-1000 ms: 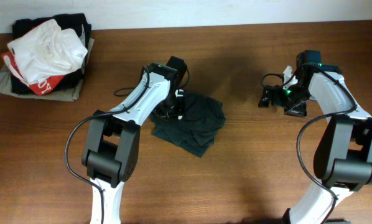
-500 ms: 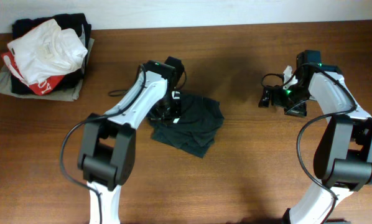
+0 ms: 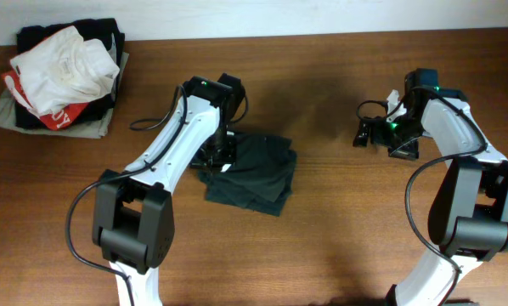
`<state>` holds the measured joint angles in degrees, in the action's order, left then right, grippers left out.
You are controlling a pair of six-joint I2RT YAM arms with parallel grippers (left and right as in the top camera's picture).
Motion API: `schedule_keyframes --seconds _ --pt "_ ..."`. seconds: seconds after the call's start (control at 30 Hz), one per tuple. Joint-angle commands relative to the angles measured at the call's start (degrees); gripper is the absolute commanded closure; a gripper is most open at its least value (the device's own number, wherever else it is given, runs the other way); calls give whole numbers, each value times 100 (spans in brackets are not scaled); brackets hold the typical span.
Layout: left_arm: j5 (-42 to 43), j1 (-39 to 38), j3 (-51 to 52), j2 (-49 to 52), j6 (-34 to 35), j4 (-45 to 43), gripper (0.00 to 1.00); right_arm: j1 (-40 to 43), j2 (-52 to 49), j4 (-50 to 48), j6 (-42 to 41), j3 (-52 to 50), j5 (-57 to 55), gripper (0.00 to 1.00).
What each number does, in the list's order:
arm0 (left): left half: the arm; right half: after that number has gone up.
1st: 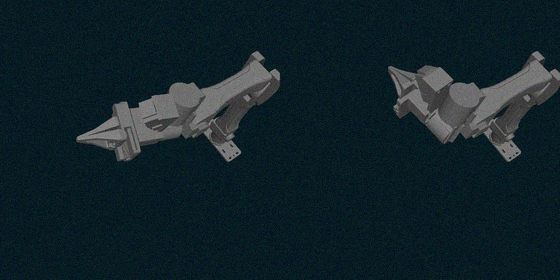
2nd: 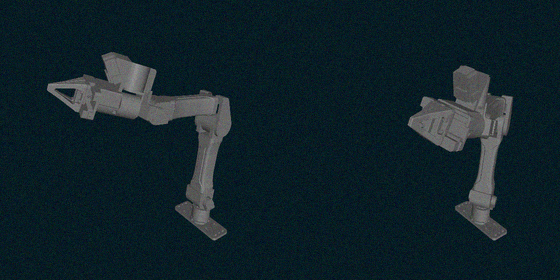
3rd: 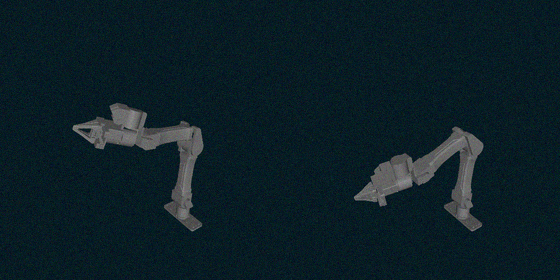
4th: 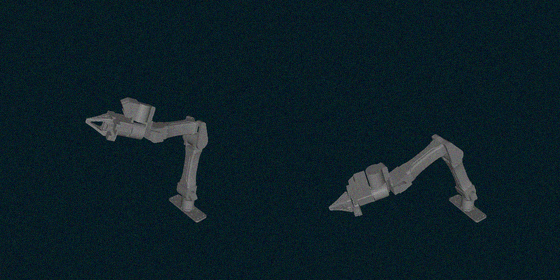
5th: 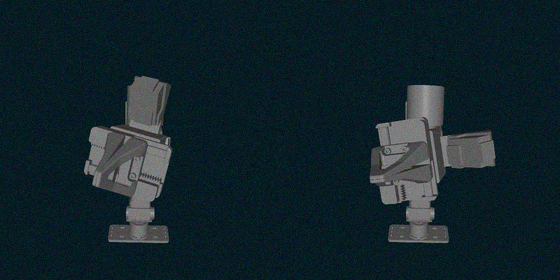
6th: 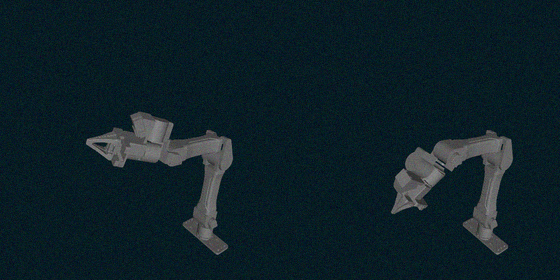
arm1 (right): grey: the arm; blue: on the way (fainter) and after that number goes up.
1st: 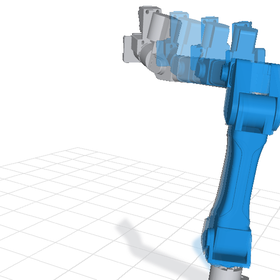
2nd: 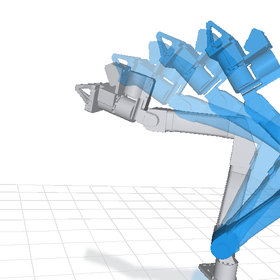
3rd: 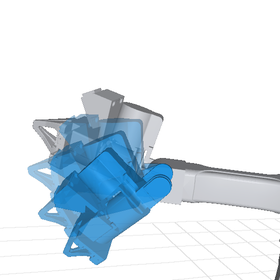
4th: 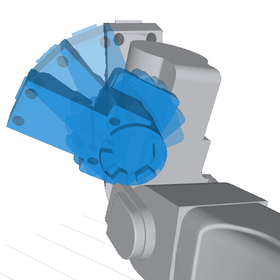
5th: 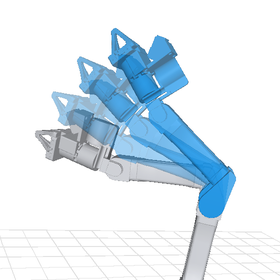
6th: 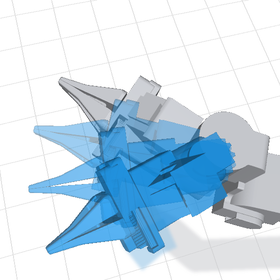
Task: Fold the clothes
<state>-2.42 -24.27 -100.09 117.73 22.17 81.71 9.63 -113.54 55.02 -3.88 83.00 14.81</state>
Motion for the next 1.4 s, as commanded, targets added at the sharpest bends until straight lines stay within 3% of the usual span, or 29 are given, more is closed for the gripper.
schedule_keyframes --seconds 0.0,0.43,0.6,0.63,0.7,0.73,1.0,1.23,1.37 --pt "-33 37 -39 -98 9 79 100 15 -31 -2 26 -37 -48 1" --pt "420 15 887 -96 9 -7 99 15 -31 -2 26 -37 -48 1" --pt "503 -61 1001 -96 -175 20 81 15 -31 -2 24 -37 -48 1" --pt "501 -68 999 -98 -212 22 82 15 -31 -2 26 -37 -48 1" --pt "496 -70 999 -105 -304 37 97 15 -31 -2 26 -37 -48 1" --pt "498 -70 992 -109 -354 44 99 15 -31 -2 26 -37 -50 1" --pt "474 -63 50 -555 -382 103 100 15 -31 -2 26 -37 -50 1" --pt "481 -85 -31 -505 -378 -1161 99 15 -31 -2 26 -37 -50 1" --pt "763 -98 -13 -92 -382 -1335 99 15 -31 -2 26 -37 -48 1"
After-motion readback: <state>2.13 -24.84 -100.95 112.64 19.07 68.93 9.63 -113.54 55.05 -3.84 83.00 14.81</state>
